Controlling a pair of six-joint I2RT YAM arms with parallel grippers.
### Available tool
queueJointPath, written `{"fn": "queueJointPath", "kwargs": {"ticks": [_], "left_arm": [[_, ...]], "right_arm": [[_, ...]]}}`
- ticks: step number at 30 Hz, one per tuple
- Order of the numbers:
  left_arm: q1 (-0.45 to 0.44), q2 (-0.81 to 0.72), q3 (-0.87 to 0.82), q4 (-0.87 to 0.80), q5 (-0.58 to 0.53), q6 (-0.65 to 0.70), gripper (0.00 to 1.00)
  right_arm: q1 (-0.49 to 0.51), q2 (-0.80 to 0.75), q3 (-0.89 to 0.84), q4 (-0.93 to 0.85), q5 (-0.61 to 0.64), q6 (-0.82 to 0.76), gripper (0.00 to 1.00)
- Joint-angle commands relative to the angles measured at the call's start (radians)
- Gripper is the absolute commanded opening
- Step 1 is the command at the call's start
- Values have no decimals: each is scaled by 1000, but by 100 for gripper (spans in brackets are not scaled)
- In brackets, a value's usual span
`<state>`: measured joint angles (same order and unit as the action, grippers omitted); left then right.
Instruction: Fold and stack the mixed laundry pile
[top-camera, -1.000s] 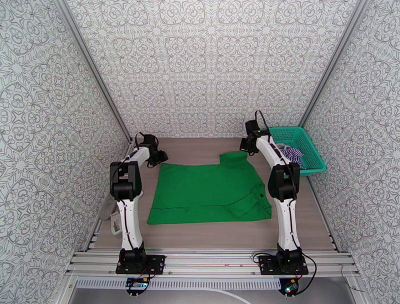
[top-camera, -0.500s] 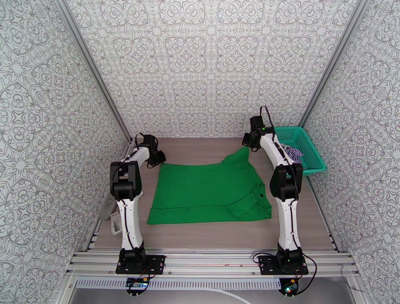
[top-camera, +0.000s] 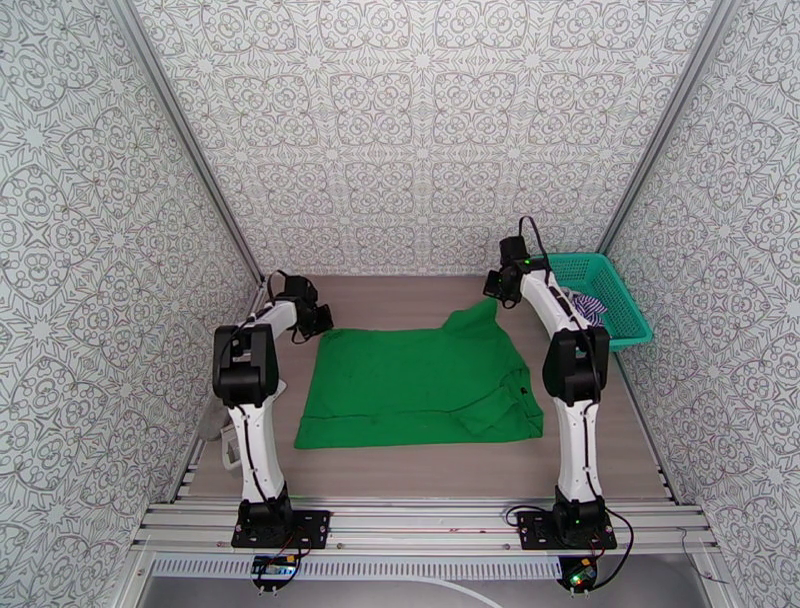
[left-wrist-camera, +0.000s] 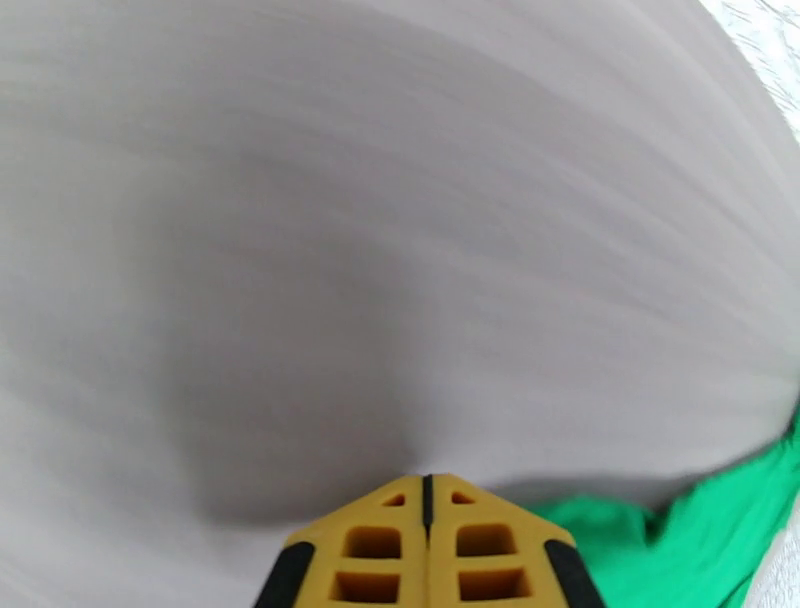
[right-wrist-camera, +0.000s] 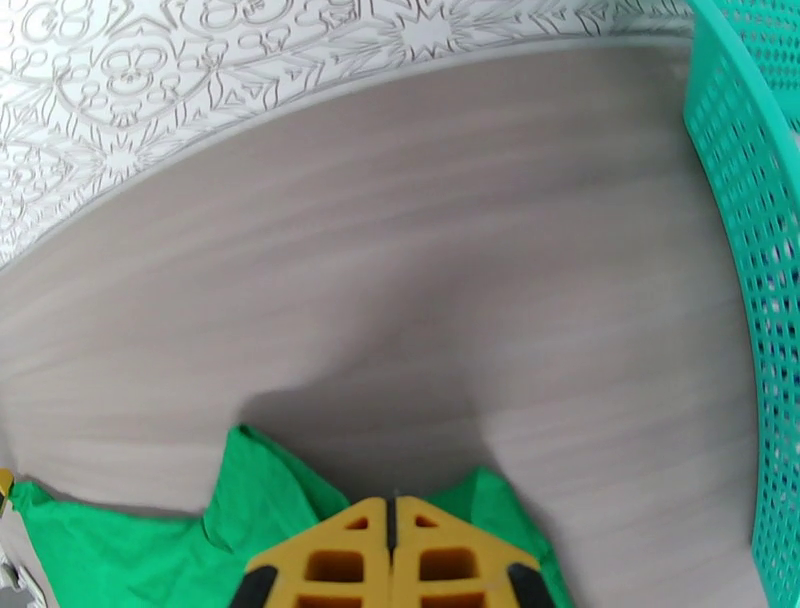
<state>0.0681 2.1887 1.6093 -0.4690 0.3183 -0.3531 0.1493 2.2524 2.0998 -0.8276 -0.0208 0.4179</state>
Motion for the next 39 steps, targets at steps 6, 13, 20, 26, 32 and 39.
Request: {"fn": "queueJointPath", "kwargs": {"ticks": [6,13,20,26,32,39], "left_arm": [[39,-138,-140,138,99,21,0],[53,-185,-209,171,126,14,0],[54,-167,-182,131,63,-2,19],[31,-89,-57,-20,-40,-11,40],[5,1,63,-132,-123,7,39],[-26,70,143,-204,-168,28,37]], "right_arm": [[-8,-194,-196,78,4,-8,0],[-16,-284,-338,125,14,-1,0],[-18,-276,-359,145,-17,13,0],[-17,-255,-339,145,-25,19,0],[-18,-241,-322,144,-32,19,0],[-18,-231,-311,142,-32,18,0]]}}
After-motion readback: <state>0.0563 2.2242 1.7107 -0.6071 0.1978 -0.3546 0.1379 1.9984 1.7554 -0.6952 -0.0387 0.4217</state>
